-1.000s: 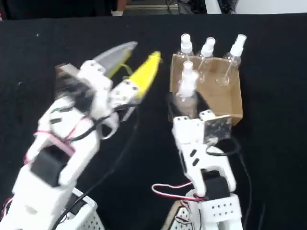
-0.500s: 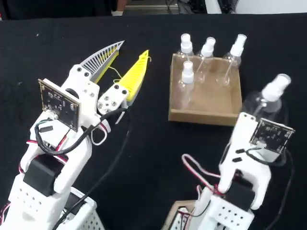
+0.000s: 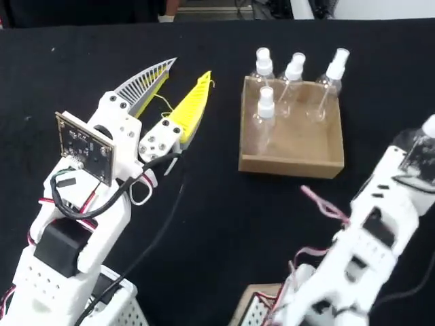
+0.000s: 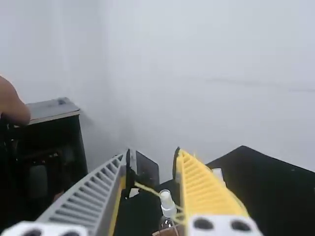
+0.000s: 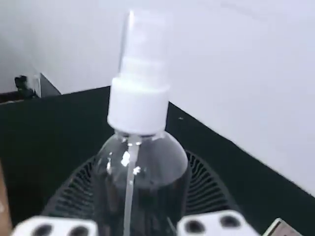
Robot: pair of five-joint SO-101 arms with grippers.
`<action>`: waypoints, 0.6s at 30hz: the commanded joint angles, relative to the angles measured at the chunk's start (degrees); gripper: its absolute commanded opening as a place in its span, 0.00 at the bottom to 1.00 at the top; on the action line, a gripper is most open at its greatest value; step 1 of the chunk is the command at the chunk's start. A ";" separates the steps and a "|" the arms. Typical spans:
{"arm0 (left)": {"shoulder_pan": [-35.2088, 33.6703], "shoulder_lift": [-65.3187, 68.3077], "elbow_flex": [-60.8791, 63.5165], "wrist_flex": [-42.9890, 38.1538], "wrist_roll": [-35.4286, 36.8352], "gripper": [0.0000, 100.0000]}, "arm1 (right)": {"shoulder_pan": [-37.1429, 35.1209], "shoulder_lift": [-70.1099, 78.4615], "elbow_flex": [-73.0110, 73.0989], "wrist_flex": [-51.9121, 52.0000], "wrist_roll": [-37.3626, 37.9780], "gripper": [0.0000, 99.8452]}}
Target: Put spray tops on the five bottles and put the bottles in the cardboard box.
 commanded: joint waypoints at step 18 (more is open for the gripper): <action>-0.57 -0.70 -0.22 -1.41 -0.62 0.16 | 4.13 58.51 -9.01 -61.19 -4.84 0.01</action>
